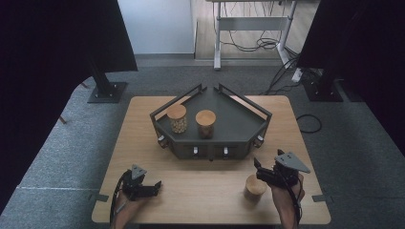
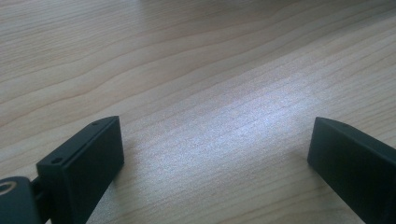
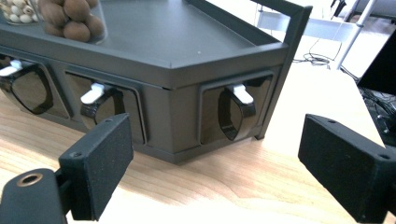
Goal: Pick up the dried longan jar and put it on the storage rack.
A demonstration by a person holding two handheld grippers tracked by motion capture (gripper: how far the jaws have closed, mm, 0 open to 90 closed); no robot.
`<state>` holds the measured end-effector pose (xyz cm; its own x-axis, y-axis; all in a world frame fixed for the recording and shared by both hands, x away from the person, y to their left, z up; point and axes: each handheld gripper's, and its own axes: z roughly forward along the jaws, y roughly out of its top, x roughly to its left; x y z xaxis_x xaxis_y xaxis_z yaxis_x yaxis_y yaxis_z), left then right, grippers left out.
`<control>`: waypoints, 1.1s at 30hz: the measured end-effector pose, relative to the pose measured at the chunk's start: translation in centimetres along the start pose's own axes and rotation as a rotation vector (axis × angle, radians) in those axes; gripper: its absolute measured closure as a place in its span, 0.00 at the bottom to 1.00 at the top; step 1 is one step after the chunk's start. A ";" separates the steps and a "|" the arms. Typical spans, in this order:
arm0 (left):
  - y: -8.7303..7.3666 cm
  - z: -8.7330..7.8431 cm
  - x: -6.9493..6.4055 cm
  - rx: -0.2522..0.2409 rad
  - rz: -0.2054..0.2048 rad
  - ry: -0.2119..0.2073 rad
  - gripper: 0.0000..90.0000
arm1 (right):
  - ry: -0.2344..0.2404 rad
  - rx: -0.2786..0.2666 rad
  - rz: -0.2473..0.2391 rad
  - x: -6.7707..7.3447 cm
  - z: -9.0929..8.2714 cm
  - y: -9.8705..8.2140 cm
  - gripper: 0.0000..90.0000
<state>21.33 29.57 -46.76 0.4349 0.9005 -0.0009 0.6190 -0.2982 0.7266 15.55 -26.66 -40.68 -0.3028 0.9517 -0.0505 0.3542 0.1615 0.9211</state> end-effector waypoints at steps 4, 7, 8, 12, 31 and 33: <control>0.0 0.0 0.0 0.000 0.000 0.000 0.04 | -0.014 0.005 0.014 -0.2 -0.1 -0.6 0.11; 0.0 0.0 0.0 0.000 0.000 0.000 0.04 | -0.021 0.004 0.021 -0.3 -0.2 -0.9 0.11; 0.0 0.0 0.0 0.000 0.000 0.000 0.04 | -0.027 0.006 0.027 -0.4 -0.2 -1.1 0.11; 0.0 0.0 0.0 0.000 0.000 -0.001 0.04 | -0.041 0.004 0.036 -0.5 -0.2 -1.5 0.11; -0.1 -0.1 0.0 0.000 0.000 0.000 0.04 | -0.077 0.036 0.065 -1.2 -0.3 -3.6 0.11; -0.1 -0.1 0.0 0.000 0.000 0.000 0.04 | -0.080 0.035 0.065 -1.3 -0.3 -3.9 0.11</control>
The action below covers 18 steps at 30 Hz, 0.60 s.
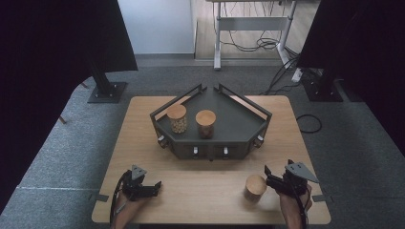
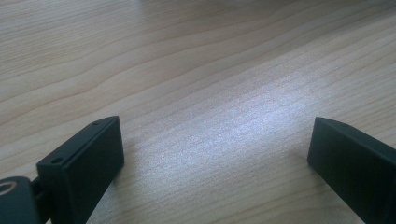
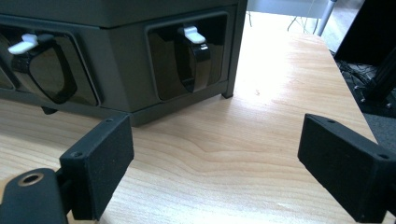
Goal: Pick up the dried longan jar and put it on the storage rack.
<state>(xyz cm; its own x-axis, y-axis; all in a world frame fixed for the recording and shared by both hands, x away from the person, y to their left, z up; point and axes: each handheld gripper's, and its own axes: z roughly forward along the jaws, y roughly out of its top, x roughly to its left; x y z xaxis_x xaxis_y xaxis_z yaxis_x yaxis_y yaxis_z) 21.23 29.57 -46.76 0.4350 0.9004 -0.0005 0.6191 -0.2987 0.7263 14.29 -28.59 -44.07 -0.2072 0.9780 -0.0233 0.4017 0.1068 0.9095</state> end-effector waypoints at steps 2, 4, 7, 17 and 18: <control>0.0 0.0 0.0 0.000 0.000 0.000 0.04 | -0.003 0.001 -0.002 -0.1 0.0 -0.3 0.11; 0.0 0.0 0.0 0.000 0.000 0.000 0.04 | -0.004 0.003 -0.003 -0.1 0.0 -0.5 0.11; 0.0 0.0 0.0 0.000 0.000 0.000 0.04 | -0.008 0.005 -0.003 -0.2 0.1 -0.8 0.11; 0.0 0.0 0.0 0.000 0.000 0.001 0.04 | -0.014 0.010 0.003 -0.5 0.2 -1.8 0.11; 0.0 0.0 0.0 0.000 0.000 0.001 0.04 | -0.015 0.011 0.003 -0.5 0.2 -2.0 0.11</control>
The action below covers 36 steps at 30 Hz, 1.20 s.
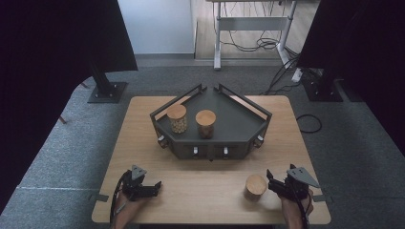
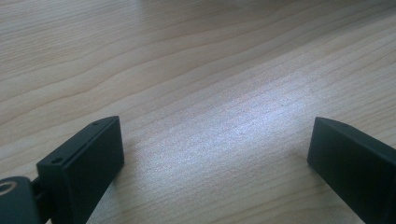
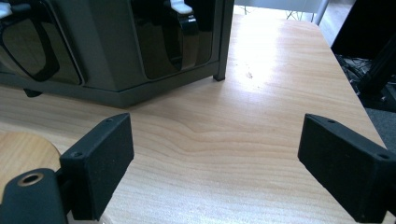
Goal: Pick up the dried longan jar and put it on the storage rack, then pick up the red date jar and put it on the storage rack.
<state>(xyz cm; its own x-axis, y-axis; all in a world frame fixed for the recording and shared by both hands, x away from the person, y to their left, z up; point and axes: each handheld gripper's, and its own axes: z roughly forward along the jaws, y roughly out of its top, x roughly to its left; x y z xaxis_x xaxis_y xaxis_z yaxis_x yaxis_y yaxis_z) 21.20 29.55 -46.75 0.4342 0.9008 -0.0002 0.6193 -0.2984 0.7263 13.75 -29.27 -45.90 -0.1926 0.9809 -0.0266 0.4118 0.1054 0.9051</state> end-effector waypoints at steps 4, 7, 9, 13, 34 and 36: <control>0.0 0.0 0.0 0.000 0.000 0.000 0.04 | -0.001 0.002 0.000 -0.1 0.0 -0.5 0.11; 0.0 0.0 0.0 0.000 0.000 0.000 0.04 | -0.002 0.006 0.002 -0.2 0.0 -0.7 0.11; 0.0 0.0 0.0 0.001 0.000 0.000 0.04 | -0.003 0.011 0.002 -0.3 0.0 -0.8 0.11; 0.0 0.0 0.0 0.001 0.000 0.000 0.04 | -0.006 0.017 0.003 -0.3 0.0 -1.1 0.11; -0.1 -0.1 0.0 0.000 0.001 -0.001 0.04 | -0.001 0.015 0.016 -0.3 -0.1 -1.4 0.11; -0.1 -0.1 0.0 0.000 0.001 -0.001 0.04 | -0.002 0.013 0.016 -0.3 -0.2 -1.4 0.11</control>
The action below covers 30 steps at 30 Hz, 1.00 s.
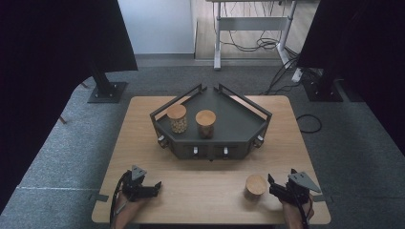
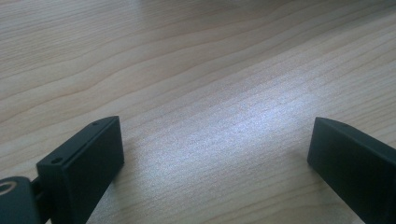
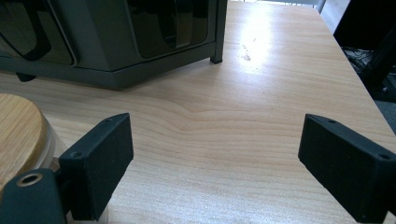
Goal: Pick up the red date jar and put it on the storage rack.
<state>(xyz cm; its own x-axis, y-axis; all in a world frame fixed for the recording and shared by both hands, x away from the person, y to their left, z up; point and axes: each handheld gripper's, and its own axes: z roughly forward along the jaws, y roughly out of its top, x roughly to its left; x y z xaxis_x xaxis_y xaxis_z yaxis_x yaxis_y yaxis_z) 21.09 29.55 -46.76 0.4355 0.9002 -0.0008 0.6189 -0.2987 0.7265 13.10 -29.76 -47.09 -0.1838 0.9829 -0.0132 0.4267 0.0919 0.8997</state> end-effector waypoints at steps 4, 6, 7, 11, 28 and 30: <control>0.0 0.0 0.0 0.000 0.000 0.000 0.04 | 0.000 0.000 0.005 -0.1 0.0 0.0 0.11; 0.0 0.0 0.0 0.000 0.000 0.000 0.04 | 0.001 0.002 0.006 -0.1 0.0 0.0 0.11; 0.0 0.0 0.0 0.000 0.000 0.000 0.04 | 0.001 0.002 0.007 -0.1 0.0 0.0 0.11; 0.0 0.0 0.0 0.000 0.000 0.000 0.04 | 0.001 -0.010 0.006 0.0 -0.2 0.1 0.11; 0.0 0.0 0.0 0.000 0.001 -0.002 0.04 | 0.028 -0.048 0.000 0.5 -0.6 1.1 0.11; 0.0 0.0 0.0 0.000 0.001 -0.002 0.04 | 0.032 -0.053 -0.004 0.6 -0.7 1.2 0.11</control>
<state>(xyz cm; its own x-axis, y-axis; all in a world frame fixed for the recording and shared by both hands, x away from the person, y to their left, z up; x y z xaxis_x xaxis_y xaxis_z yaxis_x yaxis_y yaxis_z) 21.10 29.57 -46.75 0.4371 0.8994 -0.0012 0.6185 -0.2996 0.7264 12.90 -29.22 -45.69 -0.2138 0.9769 -0.0037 0.3789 0.0864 0.9214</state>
